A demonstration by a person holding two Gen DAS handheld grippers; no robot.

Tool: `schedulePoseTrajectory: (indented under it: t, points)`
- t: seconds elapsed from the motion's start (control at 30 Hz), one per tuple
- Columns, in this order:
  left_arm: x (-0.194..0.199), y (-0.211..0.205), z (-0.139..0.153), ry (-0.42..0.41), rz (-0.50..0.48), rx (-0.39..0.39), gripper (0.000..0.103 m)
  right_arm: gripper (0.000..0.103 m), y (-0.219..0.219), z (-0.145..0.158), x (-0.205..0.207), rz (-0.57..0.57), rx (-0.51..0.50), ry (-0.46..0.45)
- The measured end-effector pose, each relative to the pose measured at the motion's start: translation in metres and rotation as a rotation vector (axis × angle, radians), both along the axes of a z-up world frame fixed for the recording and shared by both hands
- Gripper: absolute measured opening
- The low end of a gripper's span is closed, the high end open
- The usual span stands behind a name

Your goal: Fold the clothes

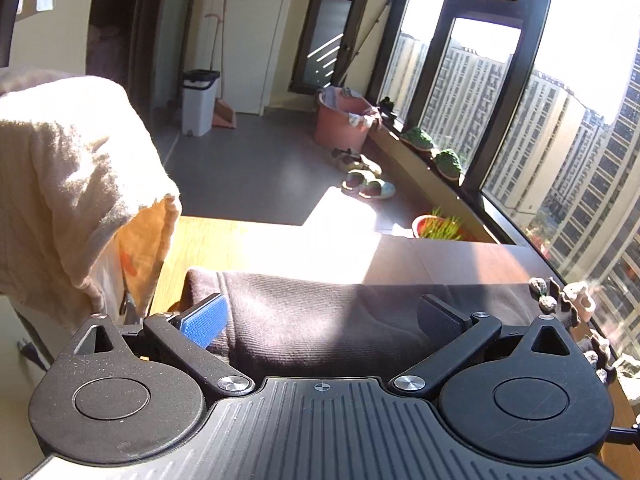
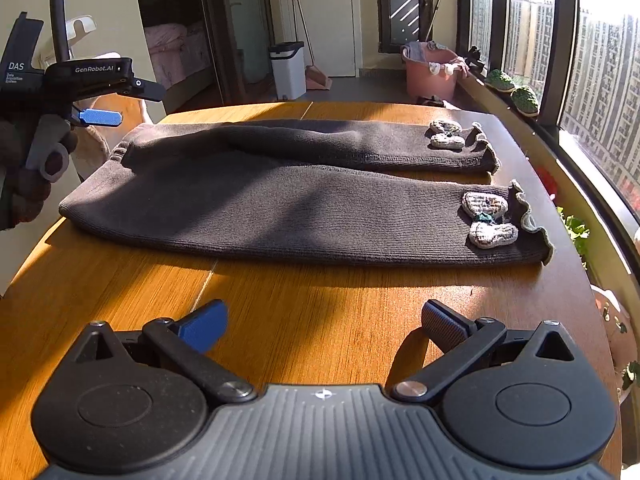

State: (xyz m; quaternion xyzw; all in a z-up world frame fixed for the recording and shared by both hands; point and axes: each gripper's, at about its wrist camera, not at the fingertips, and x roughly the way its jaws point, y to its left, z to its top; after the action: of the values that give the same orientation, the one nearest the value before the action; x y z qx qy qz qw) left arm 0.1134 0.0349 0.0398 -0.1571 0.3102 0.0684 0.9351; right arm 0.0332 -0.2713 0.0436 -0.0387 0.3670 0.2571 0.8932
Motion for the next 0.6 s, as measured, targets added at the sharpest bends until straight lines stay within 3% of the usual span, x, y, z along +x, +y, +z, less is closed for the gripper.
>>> schedulePoseTrajectory:
  t: [0.07, 0.17, 0.2, 0.27, 0.33, 0.43, 0.53, 0.6]
  points:
    - [0.009, 0.022, -0.010, 0.010, 0.018, -0.055, 0.103, 0.103, -0.008, 0.009, 0.012, -0.036, 0.015, -0.051]
    - [0.020, 0.025, -0.019, 0.040, 0.031, -0.038, 0.103, 0.101, -0.017, 0.020, 0.043, -0.081, 0.024, -0.101]
    - [0.024, 0.026, -0.022, 0.050, 0.035, -0.030, 0.103, 0.098, -0.018, 0.024, 0.056, -0.096, 0.019, -0.110]
    - [0.032, 0.026, -0.027, 0.071, 0.043, -0.013, 0.103, 0.082, -0.018, 0.028, 0.085, -0.128, 0.007, -0.125]
    - [0.039, 0.027, -0.033, 0.092, 0.051, 0.004, 0.102, 0.075, -0.017, 0.031, 0.118, -0.188, 0.004, -0.123]
    - [0.048, 0.025, -0.040, 0.120, 0.060, 0.039, 0.094, 0.063, -0.018, 0.026, 0.168, -0.273, 0.027, -0.089]
    - [0.049, 0.019, -0.039, 0.123, 0.054, 0.075, 0.079, 0.063, -0.017, 0.013, 0.209, -0.316, 0.055, -0.023]
    - [0.047, 0.015, -0.039, 0.127, 0.035, 0.099, 0.057, 0.056, -0.015, 0.002, 0.221, -0.314, 0.069, 0.012]
